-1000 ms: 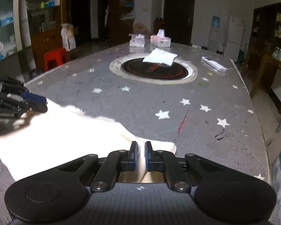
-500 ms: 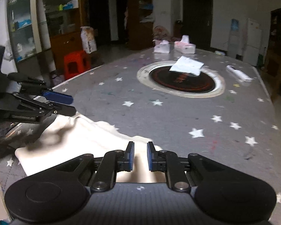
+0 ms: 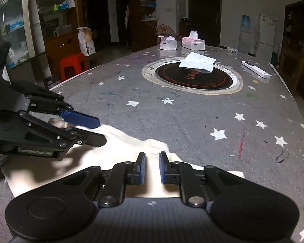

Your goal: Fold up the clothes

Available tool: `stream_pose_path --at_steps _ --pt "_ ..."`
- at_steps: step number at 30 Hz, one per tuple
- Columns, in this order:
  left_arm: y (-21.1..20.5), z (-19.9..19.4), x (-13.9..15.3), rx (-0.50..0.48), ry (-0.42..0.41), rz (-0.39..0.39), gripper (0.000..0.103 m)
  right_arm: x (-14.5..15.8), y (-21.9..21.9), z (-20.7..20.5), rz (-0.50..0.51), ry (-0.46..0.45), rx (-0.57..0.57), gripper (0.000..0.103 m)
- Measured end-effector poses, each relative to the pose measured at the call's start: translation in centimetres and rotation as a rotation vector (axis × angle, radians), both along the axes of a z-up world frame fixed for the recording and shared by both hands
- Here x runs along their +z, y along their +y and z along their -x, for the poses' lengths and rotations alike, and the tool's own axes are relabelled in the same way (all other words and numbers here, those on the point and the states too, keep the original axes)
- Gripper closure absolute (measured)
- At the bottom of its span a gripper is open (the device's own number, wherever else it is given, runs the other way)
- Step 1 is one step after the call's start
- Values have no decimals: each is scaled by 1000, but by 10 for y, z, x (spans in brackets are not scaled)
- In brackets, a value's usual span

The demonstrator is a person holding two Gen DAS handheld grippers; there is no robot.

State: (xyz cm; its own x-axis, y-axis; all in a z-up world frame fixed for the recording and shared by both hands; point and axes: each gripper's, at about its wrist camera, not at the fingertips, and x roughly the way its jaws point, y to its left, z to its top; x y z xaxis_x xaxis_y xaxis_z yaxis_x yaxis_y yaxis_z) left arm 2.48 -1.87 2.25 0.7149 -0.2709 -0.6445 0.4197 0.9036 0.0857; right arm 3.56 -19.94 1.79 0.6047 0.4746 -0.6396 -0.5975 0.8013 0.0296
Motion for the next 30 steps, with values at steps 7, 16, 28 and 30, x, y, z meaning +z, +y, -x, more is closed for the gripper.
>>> stream_pose_path --at_steps 7,16,28,30 --pt "0 1 1 13 -17 1 70 -3 8 -1 5 7 4 88" --pt "24 46 24 84 -71 59 72 11 15 8 -8 -19 53 88" --pt "44 78 5 181 0 99 72 0 80 -1 16 0 202 89" --pt "48 78 5 195 -3 111 72 -3 83 -4 22 -14 194 89"
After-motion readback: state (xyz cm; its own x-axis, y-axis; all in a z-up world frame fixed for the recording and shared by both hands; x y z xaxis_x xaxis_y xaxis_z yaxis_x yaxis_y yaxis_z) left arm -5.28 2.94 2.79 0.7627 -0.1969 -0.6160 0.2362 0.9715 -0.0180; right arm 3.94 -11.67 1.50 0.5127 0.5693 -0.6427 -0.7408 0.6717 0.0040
